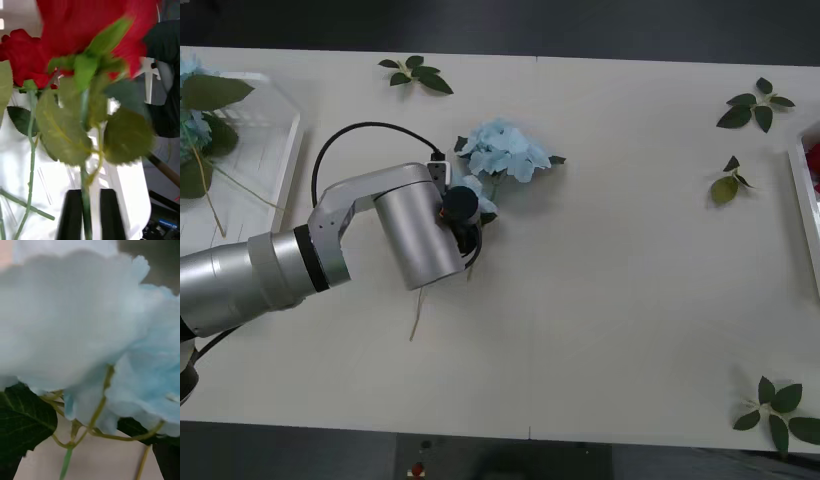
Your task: Put the red flowers into the right box and the blue flowers into the left box
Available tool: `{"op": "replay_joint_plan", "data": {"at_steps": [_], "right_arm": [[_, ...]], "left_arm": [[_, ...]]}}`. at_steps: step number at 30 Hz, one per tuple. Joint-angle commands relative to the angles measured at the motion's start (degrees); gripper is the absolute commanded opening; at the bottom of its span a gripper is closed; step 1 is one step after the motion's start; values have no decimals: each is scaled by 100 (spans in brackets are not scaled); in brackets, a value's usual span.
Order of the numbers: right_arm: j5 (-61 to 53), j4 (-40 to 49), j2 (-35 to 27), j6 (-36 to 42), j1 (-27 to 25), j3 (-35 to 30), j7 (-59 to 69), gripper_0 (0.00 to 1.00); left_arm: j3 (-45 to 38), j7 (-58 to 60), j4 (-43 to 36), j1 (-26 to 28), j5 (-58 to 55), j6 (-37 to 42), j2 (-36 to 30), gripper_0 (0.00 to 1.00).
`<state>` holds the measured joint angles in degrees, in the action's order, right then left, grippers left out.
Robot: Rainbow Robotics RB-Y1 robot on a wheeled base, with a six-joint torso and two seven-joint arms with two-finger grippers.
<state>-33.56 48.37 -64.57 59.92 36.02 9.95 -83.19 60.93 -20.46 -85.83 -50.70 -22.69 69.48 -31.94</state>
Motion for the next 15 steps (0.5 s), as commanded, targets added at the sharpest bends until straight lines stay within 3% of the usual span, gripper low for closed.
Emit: {"op": "replay_joint_plan", "data": {"at_steps": [1,3,7,8,10,11,15], "right_arm": [[-283,50,-82,-129,98,-256,-320,84],[-485,41,-91,-208,98,-274,-382,93],[-617,50,-82,-296,98,-274,-479,95],[-626,50,-82,-288,98,-274,-505,95],[-670,50,-82,-288,98,-274,-549,96],[-705,50,-91,-288,98,-274,-575,96],[-1004,68,-100,-270,98,-335,-637,96]], "left_arm": [[-107,-28,277,-142,151,-127,-49,100],[-107,-64,462,-142,195,-268,-49,100],[-72,-134,743,-142,265,-567,-49,100],[-54,-160,787,-142,265,-637,-49,95],[-19,-187,840,-142,309,-743,-49,44],[-11,-187,831,-142,318,-743,-49,1],[-11,-204,822,-142,309,-743,-58,0]]}}
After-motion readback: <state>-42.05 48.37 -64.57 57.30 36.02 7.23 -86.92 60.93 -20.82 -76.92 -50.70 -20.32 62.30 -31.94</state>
